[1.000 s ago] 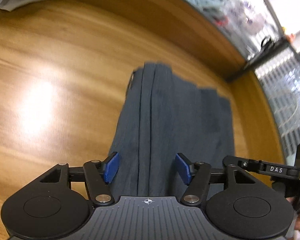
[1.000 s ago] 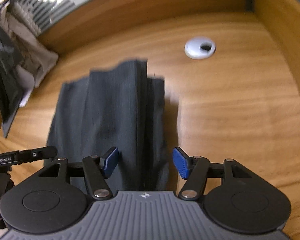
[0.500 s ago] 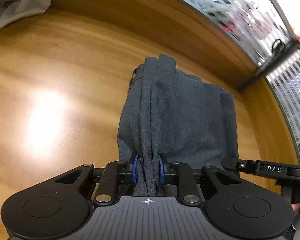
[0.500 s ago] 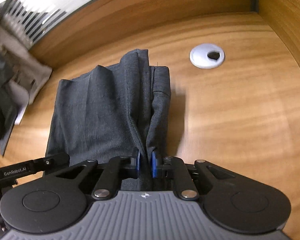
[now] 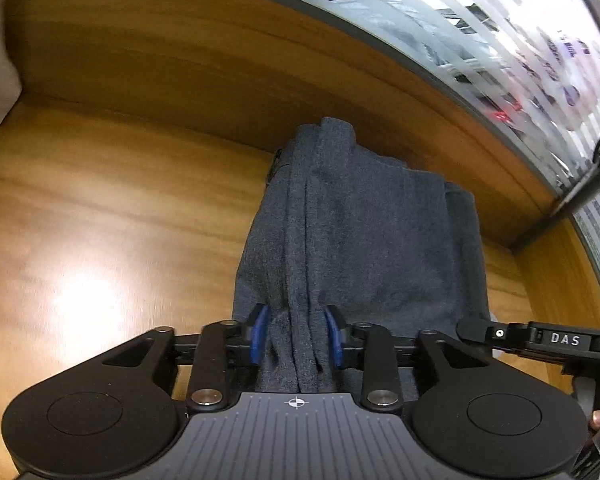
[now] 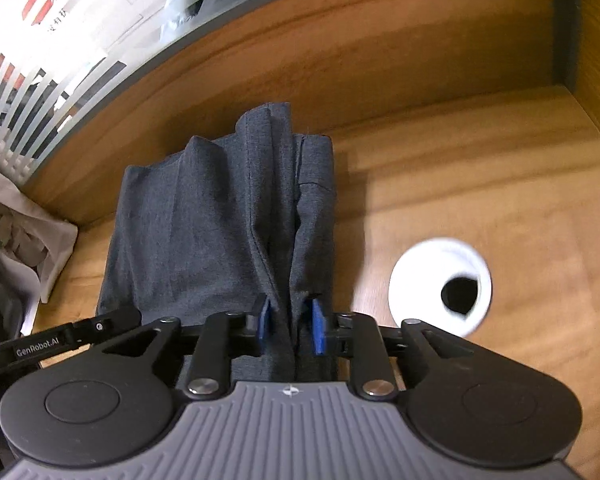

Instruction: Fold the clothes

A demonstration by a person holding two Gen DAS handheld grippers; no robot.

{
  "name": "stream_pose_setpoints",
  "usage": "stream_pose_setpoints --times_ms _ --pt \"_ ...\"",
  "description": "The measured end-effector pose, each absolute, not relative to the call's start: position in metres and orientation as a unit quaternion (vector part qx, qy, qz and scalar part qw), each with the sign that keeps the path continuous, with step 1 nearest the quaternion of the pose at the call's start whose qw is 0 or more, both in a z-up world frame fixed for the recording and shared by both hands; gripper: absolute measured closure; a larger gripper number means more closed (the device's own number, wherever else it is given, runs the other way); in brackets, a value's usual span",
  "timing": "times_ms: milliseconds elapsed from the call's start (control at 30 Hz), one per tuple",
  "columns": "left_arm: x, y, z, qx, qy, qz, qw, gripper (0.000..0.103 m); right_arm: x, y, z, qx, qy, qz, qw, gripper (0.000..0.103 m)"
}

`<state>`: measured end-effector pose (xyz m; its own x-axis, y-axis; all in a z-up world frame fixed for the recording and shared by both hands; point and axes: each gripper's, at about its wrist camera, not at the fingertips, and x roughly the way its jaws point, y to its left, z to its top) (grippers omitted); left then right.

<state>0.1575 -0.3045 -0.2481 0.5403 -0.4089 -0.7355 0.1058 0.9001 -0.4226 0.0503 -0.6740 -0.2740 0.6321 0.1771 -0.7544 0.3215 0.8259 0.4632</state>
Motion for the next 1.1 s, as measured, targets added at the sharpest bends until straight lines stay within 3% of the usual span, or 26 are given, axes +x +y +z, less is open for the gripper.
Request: stream_pose_setpoints --times_ms 467,733,1100 --pt "0.106 -0.249 -0.180 -0.171 0.467 -0.197 0.845 0.053 -0.026 -0.685 -0.188 0.278 0.408 -0.008 0.870 0.050" --pt "0.040 -0.225 -0.158 -0.145 0.475 -0.223 0.839 0.053 -0.102 -0.652 -0.158 0.277 0.409 0.014 0.869 0.049" --pt "-0.057 -0.213 -0.176 -0.139 0.506 -0.247 0.815 0.052 -0.192 -0.571 -0.187 0.280 0.435 0.053 0.854 0.049"
